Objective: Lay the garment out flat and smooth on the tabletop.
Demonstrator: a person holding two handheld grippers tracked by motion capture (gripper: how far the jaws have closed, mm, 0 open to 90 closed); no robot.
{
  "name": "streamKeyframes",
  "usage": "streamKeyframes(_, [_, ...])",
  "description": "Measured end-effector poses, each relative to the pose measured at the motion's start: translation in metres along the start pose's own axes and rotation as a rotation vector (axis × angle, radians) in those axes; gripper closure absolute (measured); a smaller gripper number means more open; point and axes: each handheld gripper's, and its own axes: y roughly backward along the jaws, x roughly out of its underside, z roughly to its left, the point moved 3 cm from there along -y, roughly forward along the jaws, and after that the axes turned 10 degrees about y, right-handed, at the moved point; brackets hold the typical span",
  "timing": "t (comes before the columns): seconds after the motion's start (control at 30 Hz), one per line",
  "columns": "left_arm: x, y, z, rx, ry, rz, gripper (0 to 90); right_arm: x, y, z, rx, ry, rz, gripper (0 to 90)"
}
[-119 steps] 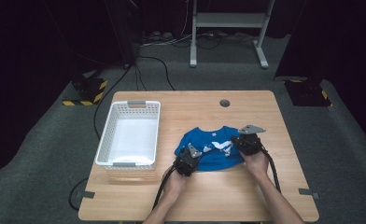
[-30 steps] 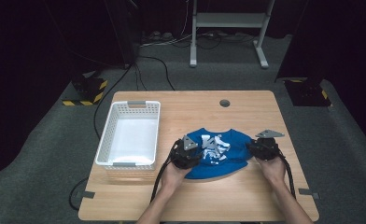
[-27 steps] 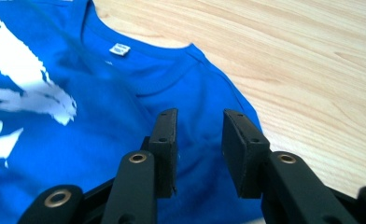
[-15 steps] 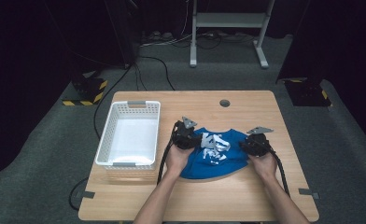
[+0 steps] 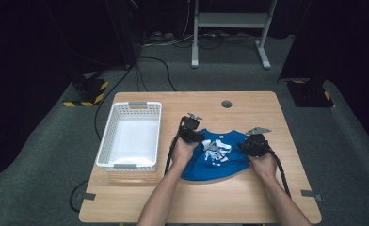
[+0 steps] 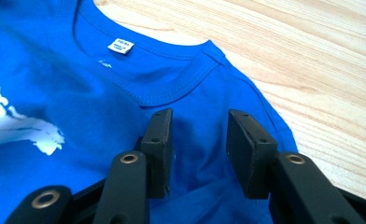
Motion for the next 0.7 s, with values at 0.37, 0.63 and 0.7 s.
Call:
streamKeyframes(0.37, [0.012, -0.017, 0.011, -0.059, -0.004, 0.097, 52.1, 0.001, -0.006, -0.004, -0.023, -0.004, 0.034, 75.1])
streamKeyframes(0.63, [0.011, -0.019, 0.011, 0.037, 0.025, 0.124, 75.7, 0.001, -0.006, -0.006, -0.016, 0.01, 0.045, 88.5])
streamKeyframes(0.7, [0.009, -0.018, 0.008, 0.026, 0.005, 0.131, 83.0, 0.001, -0.005, -0.005, -0.013, 0.01, 0.042, 88.9])
